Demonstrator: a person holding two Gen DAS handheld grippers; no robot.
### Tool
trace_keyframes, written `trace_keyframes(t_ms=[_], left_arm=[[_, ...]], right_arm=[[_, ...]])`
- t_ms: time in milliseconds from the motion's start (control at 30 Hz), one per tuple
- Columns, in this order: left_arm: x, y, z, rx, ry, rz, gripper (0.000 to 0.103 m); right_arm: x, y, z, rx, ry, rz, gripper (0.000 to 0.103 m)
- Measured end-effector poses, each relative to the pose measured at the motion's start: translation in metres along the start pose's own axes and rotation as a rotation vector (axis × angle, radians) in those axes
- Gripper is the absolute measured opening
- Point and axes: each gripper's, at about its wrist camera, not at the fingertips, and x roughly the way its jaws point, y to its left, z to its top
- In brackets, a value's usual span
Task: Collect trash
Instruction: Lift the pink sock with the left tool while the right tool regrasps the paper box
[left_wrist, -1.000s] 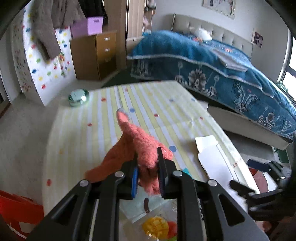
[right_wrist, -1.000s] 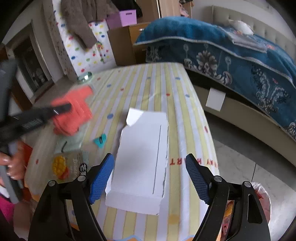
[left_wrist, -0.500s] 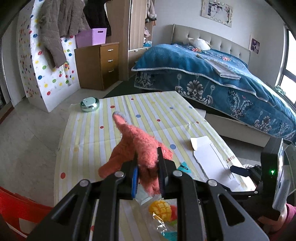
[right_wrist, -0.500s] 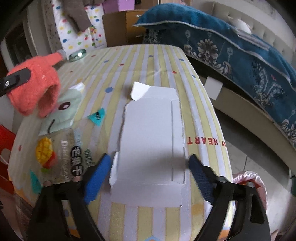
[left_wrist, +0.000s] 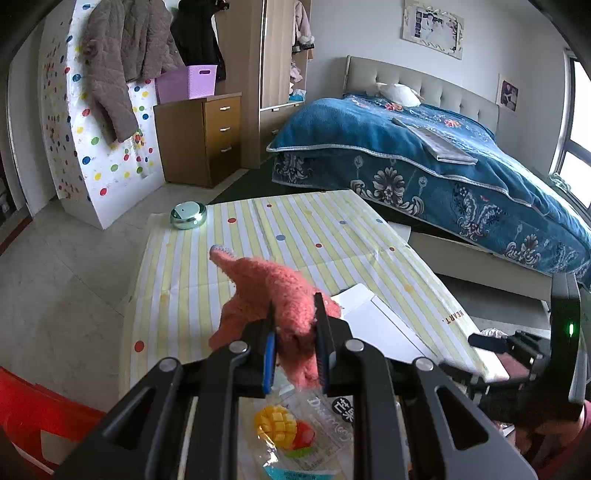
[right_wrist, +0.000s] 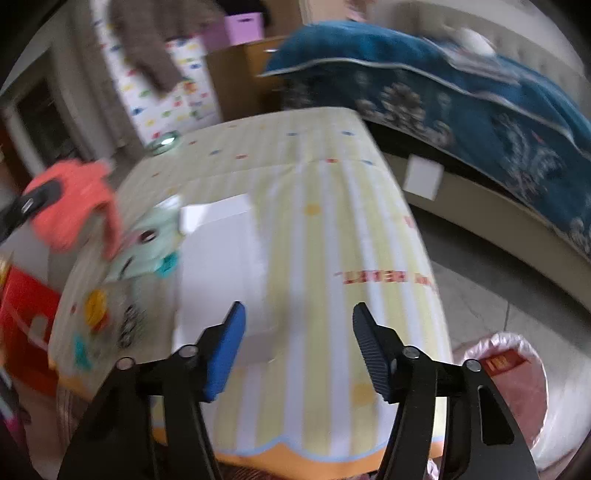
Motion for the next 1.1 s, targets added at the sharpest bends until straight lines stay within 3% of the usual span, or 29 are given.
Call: trace_keyframes(t_ms=[100,267,333,400,467,833,1100], left_arm=[[-0.001,0.001,-0.003,-0.003,0.004,-0.001,0.015],[-0.003,0.007,-0.006,-0.014,0.006,0.003,0.015],[-0.004,0.008,-0.007,-0.014,0.006,0.003,0.015],[-0.004,0.008,-0.008,-0.014,0.005,0.002,0.015],[-0.004,0.008,-0.008,-0.015,0.006,0.003,0.015],[-0.015,-0.013,-0.002,0.036,-0.020,-0.023,0.015],[-0.033,-0.089,0.022,0.179,-0.099,-0.163,0.015]], right_arm=[[0.005,0.006,-0.006,-0.058,0.013,0.011,0.083],[0.017,0.027,-0.008,-0.076,0.045,-0.002,0.087],[0.017,0.038,-0.012,-0.103,0.035,-0.055,0.088],[0.014,0.045,-0.015,-0.105,0.029,-0.061,0.083],[0.011,0.046,-0.016,-0.102,0.026,-0.069,0.071],[-0.029,0.025,-0.013,-0.032,-0.111,-0.106,0.070],[-0.083,-0.016,-0.006,0.074,-0.198,-0.175,0.070]])
